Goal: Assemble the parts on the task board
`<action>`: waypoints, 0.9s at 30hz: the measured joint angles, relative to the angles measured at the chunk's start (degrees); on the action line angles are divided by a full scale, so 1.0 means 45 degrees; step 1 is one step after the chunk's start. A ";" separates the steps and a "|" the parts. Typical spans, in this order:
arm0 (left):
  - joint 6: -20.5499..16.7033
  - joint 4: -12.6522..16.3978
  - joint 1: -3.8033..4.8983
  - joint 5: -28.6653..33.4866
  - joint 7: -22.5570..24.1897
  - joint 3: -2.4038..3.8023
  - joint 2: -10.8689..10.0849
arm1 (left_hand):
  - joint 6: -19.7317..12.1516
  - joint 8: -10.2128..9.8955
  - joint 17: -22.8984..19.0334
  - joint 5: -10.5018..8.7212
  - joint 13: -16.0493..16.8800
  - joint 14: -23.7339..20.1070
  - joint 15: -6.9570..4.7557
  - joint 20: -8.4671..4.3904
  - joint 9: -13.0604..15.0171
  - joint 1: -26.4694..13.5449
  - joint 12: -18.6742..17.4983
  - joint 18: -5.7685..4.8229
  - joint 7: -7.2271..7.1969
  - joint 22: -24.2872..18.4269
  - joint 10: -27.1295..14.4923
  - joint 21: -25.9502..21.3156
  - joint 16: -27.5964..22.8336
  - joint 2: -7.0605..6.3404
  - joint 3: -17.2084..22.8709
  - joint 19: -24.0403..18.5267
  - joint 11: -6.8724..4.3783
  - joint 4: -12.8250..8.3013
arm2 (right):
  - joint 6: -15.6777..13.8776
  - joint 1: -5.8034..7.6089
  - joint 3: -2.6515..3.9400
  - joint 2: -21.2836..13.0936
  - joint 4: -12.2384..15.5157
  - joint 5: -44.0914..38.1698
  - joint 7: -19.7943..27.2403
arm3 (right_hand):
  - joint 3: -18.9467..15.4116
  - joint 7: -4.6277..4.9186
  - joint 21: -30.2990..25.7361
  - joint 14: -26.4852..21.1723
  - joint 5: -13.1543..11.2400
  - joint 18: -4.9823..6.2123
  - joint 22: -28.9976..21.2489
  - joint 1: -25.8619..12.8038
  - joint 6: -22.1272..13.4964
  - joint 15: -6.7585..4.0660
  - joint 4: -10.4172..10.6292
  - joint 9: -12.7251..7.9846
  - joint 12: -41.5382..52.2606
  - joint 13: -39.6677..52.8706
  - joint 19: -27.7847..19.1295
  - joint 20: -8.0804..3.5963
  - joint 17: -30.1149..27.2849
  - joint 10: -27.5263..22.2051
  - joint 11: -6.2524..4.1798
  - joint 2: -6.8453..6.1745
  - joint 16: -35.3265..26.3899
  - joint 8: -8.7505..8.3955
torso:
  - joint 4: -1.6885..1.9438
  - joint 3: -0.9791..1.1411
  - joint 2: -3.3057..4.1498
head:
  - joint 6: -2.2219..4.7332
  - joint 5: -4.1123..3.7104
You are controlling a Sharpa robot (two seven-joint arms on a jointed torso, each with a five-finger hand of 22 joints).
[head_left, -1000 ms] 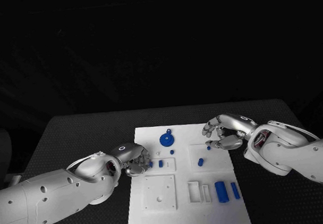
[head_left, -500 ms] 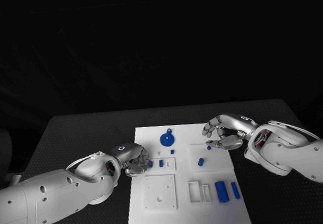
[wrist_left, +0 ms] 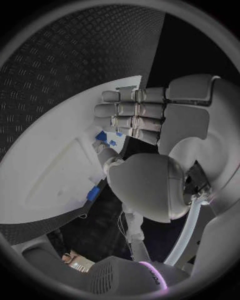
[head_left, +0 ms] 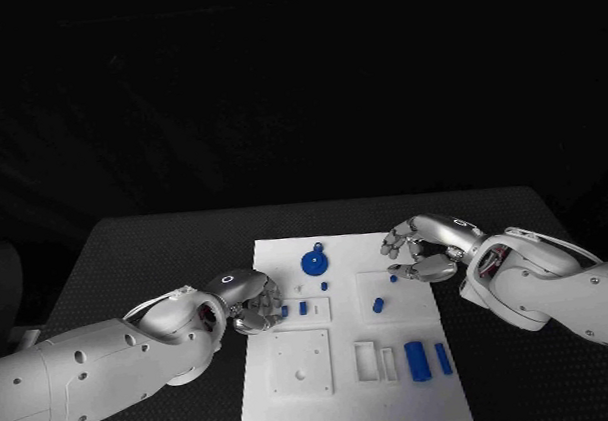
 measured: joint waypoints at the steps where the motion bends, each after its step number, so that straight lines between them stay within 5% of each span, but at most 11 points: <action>1: -0.0013 -0.0002 -0.0001 0.0000 -0.0006 0.0000 0.0000 | -0.0019 0.0000 0.0000 0.0000 0.0000 0.0000 0.0000 0.0000 0.0000 -0.0018 0.0000 0.0000 0.0019 0.0000 0.0000 0.0000 0.0000 -0.0036 0.0014 0.0000 0.0000 0.0014 | 0.0000 0.0000 0.0000 0.0000 0.0000 0.0001 0.0000 | 0.0000 0.0000 0.0000 0.0000 0.0000 0.0000 0.0000 0.0000 -0.0001 0.0000 0.0000 0.0000 0.0000 0.0000 0.0000 0.0000 0.0000 0.0000 0.0000 0.0000 0.0000 0.0000 | -0.0001 0.0000 0.0000 | 0.0001 0.0000; 11: -0.0303 0.0006 -0.0026 0.0007 -0.0049 -0.0027 -0.0065 | -0.0131 -0.0075 -0.0002 0.0000 0.0010 0.0001 0.0001 0.0023 -0.0051 0.0074 0.0000 0.0000 0.0042 -0.0002 0.0000 0.0000 0.0000 -0.0127 0.0036 0.0074 0.0000 0.0096 | 0.0001 0.0000 0.0000 -0.0005 -0.0011 0.0006 0.0001 | 0.0000 0.0016 0.0000 -0.0003 0.0000 -0.0001 0.0000 0.0000 -0.0018 0.0003 0.0000 -0.0011 0.0000 0.0001 0.0000 0.0000 0.0000 -0.0005 -0.0002 0.0000 -0.0001 0.0000 | -0.0005 0.0004 0.0001 | 0.0007 0.0010; 16: -0.0812 0.0065 -0.0034 0.0061 0.0143 -0.0036 -0.0198 | -0.0132 -0.0075 -0.0003 0.0000 0.0030 0.0001 0.0001 -0.0019 -0.0025 0.0487 0.0000 0.0001 0.0042 -0.0002 0.0000 -0.0048 -0.0059 -0.0587 -0.0020 0.0116 0.0000 0.0041 | 0.0002 0.0000 0.0000 -0.0013 -0.0017 0.0009 0.0001 | 0.0000 0.0019 0.0000 -0.0027 0.0000 0.0000 0.0001 0.0000 -0.0021 0.0027 0.0000 -0.0011 0.0000 -0.0010 0.0000 0.0000 -0.0011 -0.0025 -0.0019 0.0000 0.0000 0.0000 | -0.0006 0.0004 0.0001 | -0.0005 0.0010; 19: -0.1284 0.0092 -0.0035 0.0150 0.0431 -0.0036 -0.0240 | -0.0132 -0.0065 0.0001 0.0000 0.0053 0.0001 0.0001 -0.0019 -0.0025 0.0660 0.0000 -0.0001 0.0042 -0.0003 0.0000 -0.0076 -0.0059 -0.0893 -0.0419 0.0116 0.0000 -0.0358 | 0.0002 0.0000 0.0000 -0.0016 -0.0037 0.0010 0.0000 | 0.0000 0.0020 0.0000 -0.0028 0.0000 -0.0001 0.0001 0.0000 -0.0022 0.0028 0.0000 -0.0011 0.0000 -0.0010 0.0000 0.0001 -0.0012 -0.0045 -0.0001 0.0000 0.0000 0.0000 | -0.0006 0.0004 0.0001 | -0.0005 0.0011; 27: -0.1873 0.0232 -0.0035 0.0351 0.1138 -0.0036 -0.0172 | -0.0077 0.0154 0.0002 0.0000 0.0084 0.0002 0.0001 -0.0019 0.0040 0.0766 0.0000 0.0000 -0.0013 -0.0004 -0.0044 -0.0195 -0.0148 -0.0995 -0.1040 0.0115 -0.0044 -0.1114 | 0.0002 0.0000 0.0000 -0.0006 -0.0076 0.0013 0.0000 | 0.0000 0.0020 -0.0052 -0.0028 0.0000 0.0000 0.0005 0.0000 -0.0023 0.0028 0.0000 -0.0010 0.0000 -0.0009 0.0000 0.0001 -0.0012 -0.0048 -0.0002 0.0000 -0.0017 0.0000 | 0.0000 0.0000 -0.0001 | 0.0000 0.0015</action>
